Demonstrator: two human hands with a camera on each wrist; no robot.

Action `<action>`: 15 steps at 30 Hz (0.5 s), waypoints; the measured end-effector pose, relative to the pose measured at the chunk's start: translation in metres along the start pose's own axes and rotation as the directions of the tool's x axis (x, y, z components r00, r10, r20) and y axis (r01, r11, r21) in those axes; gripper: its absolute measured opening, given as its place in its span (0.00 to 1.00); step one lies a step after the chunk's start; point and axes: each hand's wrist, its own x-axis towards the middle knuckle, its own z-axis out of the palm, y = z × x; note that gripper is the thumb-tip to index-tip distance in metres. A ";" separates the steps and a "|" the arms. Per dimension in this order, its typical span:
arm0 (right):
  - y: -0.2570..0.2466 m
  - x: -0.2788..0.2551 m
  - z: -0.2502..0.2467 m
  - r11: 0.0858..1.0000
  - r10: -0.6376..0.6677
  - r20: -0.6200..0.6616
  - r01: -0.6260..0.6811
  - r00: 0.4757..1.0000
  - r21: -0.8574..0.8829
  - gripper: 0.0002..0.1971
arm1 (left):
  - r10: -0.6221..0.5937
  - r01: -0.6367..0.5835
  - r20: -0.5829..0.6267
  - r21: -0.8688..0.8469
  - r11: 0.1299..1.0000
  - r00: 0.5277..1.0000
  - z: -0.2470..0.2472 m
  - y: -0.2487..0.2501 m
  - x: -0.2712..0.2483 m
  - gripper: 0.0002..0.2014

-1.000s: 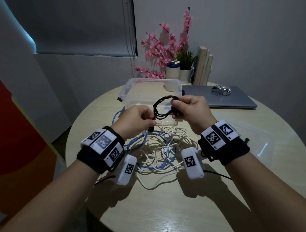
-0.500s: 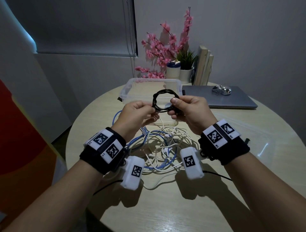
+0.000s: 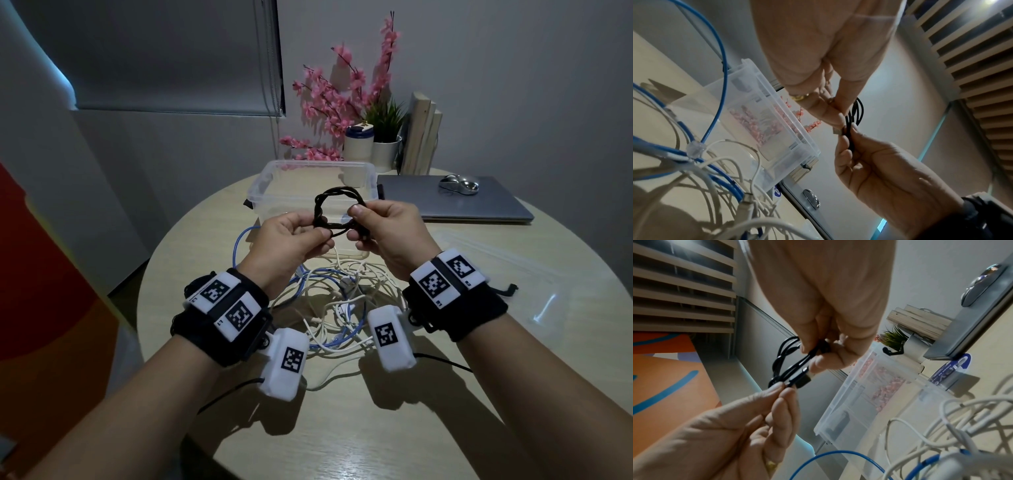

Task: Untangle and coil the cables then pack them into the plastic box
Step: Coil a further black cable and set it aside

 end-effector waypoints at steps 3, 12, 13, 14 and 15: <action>0.000 -0.001 0.000 1.000 0.008 0.032 -0.007 0.999 -0.005 0.06 | 0.018 -0.018 -0.023 0.008 1.000 1.000 0.000 -0.002 0.000 0.06; 0.003 0.002 0.003 0.999 0.001 0.056 0.002 0.998 -0.054 0.09 | -0.022 0.019 -0.024 -0.113 0.993 0.999 0.004 -0.002 -0.001 0.05; 0.004 0.003 0.003 0.999 -0.002 0.056 0.005 0.998 -0.052 0.09 | -0.023 0.021 -0.014 -0.128 0.992 1.000 0.004 -0.001 -0.001 0.05; 0.005 0.003 0.003 0.999 -0.005 0.055 0.007 0.998 -0.050 0.09 | -0.024 0.023 -0.008 -0.134 0.991 1.000 0.004 -0.001 -0.001 0.06; 0.005 0.003 0.003 0.999 -0.006 0.054 0.009 0.999 -0.047 0.09 | -0.025 0.025 -0.003 -0.138 0.990 1.000 0.004 -0.002 0.000 0.08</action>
